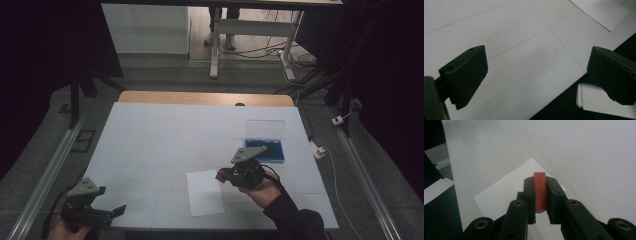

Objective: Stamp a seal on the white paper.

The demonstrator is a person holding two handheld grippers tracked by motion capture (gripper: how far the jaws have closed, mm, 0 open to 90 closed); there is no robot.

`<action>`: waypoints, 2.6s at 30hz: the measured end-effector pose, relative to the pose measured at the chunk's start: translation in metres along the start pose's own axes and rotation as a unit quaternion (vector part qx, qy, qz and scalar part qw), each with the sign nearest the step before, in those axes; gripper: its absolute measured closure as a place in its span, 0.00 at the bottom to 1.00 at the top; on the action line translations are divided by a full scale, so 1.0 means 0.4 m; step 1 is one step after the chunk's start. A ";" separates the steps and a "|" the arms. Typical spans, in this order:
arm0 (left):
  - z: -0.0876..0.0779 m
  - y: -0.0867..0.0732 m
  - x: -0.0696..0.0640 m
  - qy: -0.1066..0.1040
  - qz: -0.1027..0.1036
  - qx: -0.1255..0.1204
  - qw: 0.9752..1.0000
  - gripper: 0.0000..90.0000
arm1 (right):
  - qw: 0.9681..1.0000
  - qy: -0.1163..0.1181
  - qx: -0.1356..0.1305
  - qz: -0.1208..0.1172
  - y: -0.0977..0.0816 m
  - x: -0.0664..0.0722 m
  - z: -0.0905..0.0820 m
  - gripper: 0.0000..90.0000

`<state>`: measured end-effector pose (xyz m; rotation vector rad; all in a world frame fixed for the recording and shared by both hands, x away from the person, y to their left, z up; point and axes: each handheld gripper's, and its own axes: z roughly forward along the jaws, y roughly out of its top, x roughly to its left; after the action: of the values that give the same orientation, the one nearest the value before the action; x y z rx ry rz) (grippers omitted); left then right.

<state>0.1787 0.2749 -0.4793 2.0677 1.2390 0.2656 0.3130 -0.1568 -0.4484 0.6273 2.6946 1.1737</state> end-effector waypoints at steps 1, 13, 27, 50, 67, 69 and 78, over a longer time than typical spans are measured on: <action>0.000 0.000 0.000 0.000 -0.001 0.000 1.000 0.04 | 1.000 0.001 0.002 -0.003 0.002 0.003 0.004 0.88; 0.000 0.000 0.001 -0.001 -0.001 -0.001 1.000 0.04 | 0.999 0.014 0.024 -0.043 0.015 0.039 0.059 0.89; -0.001 -0.001 0.002 -0.003 -0.001 -0.001 1.000 0.04 | 0.997 0.028 0.049 -0.056 0.011 0.052 0.125 0.89; -0.002 -0.001 0.002 -0.004 0.001 -0.002 1.000 0.04 | 0.994 0.031 0.069 -0.083 -0.009 0.061 0.179 0.89; 0.000 0.000 0.001 -0.004 -0.001 0.002 1.000 0.04 | 0.994 0.031 0.071 -0.082 -0.017 0.062 0.186 0.89; 0.000 0.000 0.001 -0.004 -0.001 0.002 1.000 0.04 | 0.994 0.039 0.069 -0.074 -0.018 0.055 0.187 0.89; 0.001 0.001 0.001 -0.003 0.000 0.003 1.000 0.04 | 0.994 0.038 0.068 -0.077 -0.019 0.057 0.188 0.89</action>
<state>0.1792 0.2750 -0.4794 2.0713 1.2376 0.2554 0.3112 -0.1016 -0.5046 0.3899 2.8449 1.0031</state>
